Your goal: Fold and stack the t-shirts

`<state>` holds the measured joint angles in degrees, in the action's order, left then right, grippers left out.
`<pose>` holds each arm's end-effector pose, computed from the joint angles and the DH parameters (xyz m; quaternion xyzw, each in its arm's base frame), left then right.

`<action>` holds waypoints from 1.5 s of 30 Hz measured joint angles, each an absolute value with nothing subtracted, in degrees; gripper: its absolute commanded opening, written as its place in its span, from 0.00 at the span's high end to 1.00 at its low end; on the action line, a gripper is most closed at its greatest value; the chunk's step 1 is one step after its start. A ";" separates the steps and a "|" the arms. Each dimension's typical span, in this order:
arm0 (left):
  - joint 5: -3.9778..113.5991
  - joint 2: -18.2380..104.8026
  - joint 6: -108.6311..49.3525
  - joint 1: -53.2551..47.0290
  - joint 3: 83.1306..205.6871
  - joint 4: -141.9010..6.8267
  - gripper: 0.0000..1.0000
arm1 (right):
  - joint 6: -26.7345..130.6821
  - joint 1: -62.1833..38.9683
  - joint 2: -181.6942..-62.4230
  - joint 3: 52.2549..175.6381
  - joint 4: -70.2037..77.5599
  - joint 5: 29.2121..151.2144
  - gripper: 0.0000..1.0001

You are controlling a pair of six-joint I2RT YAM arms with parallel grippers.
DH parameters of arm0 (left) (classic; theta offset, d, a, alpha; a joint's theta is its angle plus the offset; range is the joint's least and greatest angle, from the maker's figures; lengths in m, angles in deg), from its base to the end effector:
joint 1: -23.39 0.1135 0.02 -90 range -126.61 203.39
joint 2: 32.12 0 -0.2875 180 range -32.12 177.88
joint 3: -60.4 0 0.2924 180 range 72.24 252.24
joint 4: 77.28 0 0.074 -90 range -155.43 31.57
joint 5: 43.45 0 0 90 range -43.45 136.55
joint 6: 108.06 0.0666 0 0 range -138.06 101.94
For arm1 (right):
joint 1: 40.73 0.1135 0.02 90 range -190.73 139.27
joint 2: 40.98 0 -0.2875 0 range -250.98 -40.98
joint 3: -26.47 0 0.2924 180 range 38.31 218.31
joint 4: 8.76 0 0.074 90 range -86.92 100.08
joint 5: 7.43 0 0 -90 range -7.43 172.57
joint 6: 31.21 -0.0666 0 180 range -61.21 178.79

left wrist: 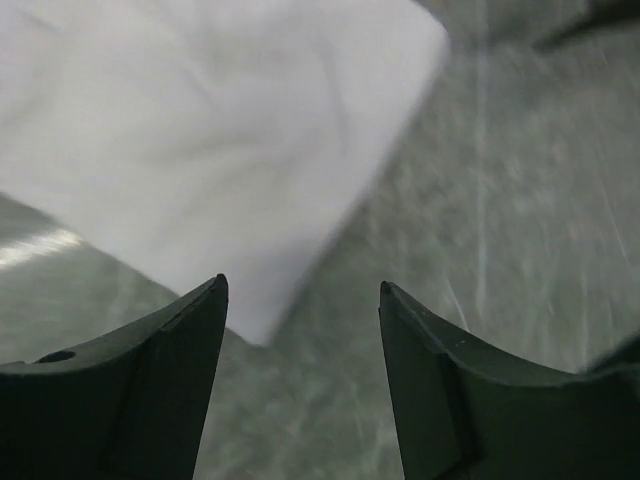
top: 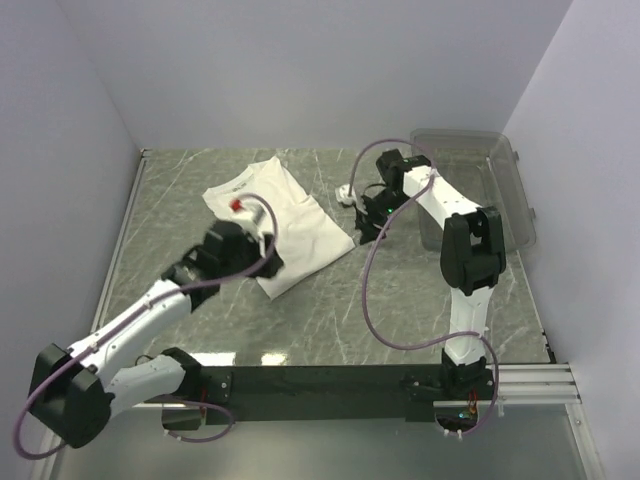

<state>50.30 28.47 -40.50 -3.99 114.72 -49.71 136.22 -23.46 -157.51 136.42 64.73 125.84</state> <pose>0.2521 -0.1355 0.2538 0.0534 0.8803 -0.2243 0.4145 0.4257 0.1802 0.2166 -0.7027 0.6040 0.2775 0.2537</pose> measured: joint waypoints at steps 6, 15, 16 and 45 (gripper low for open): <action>49.21 25.20 -45.48 -20.10 104.82 -51.46 0.32 | 151.41 -25.10 -157.70 132.48 69.78 123.78 0.45; 41.60 32.96 -47.49 -23.31 102.89 -54.25 0.32 | 154.58 -21.71 -158.62 131.91 66.28 122.30 0.44; 40.90 33.74 -47.47 -23.35 102.94 -54.58 0.32 | 154.77 -21.53 -159.04 131.96 66.22 122.17 0.44; 34.19 49.13 -50.57 -22.44 110.74 -52.64 0.32 | 152.94 -15.44 -162.14 133.49 63.79 112.33 0.44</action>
